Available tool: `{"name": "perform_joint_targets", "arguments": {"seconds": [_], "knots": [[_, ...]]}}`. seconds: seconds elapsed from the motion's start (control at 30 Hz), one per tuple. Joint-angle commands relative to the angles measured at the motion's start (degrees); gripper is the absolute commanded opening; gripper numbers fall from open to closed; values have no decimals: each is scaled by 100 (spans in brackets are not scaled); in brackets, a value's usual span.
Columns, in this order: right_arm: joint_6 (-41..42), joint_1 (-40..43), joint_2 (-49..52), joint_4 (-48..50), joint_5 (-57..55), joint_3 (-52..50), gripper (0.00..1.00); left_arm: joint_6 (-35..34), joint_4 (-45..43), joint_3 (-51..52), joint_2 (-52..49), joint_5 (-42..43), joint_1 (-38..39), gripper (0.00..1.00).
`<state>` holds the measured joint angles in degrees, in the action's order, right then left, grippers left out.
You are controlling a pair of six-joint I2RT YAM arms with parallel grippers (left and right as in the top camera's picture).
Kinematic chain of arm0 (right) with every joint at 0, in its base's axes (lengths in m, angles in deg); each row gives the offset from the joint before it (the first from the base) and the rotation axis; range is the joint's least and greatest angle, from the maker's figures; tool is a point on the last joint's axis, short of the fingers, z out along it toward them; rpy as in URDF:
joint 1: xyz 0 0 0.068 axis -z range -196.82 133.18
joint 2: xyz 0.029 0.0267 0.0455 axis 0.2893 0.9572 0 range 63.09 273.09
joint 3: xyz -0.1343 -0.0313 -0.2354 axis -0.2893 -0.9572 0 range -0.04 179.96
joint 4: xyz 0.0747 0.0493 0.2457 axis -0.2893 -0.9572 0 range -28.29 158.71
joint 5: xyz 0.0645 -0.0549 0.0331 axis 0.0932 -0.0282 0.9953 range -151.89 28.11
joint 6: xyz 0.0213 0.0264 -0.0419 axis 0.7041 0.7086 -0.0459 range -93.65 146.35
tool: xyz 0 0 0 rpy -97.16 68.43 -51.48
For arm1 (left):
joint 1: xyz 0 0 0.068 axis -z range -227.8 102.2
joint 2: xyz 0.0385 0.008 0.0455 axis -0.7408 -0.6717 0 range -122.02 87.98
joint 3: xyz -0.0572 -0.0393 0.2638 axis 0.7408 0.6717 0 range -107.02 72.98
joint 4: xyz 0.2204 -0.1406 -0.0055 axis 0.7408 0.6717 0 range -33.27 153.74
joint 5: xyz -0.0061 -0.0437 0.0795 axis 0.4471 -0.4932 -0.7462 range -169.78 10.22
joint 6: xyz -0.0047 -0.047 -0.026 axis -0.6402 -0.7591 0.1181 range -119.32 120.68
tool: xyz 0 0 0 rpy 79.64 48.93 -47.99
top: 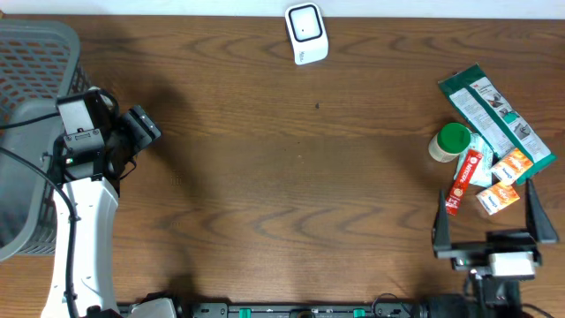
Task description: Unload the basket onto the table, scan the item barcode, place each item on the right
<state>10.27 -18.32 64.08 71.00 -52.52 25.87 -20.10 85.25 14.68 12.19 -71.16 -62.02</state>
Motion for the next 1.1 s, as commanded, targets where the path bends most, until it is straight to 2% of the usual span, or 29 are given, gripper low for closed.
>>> {"name": "perform_joint_targets", "arguments": {"seconds": [0.0, 0.2, 0.4, 0.53, 0.8, 1.07], "knots": [[345, 87, -59, 688, 4, -741, 99, 35, 13, 11, -26, -35, -24, 86], [579, 90, -68, 1928, -81, -1917, 99, 33, 13, 11, -26, -35, -24, 85], [988, 76, -70, 2214, -313, -2463, 99, 33, 13, 11, -26, -35, -24, 85], [1143, 70, -72, 1526, -356, -2562, 99, 35, 13, 11, -26, -35, -24, 85], [1475, 70, -72, -507, -354, -2562, 99, 33, 13, 11, -26, -35, -24, 85], [1475, 70, -72, -616, -479, -2562, 99, 33, 13, 11, -26, -35, -24, 85]]}}
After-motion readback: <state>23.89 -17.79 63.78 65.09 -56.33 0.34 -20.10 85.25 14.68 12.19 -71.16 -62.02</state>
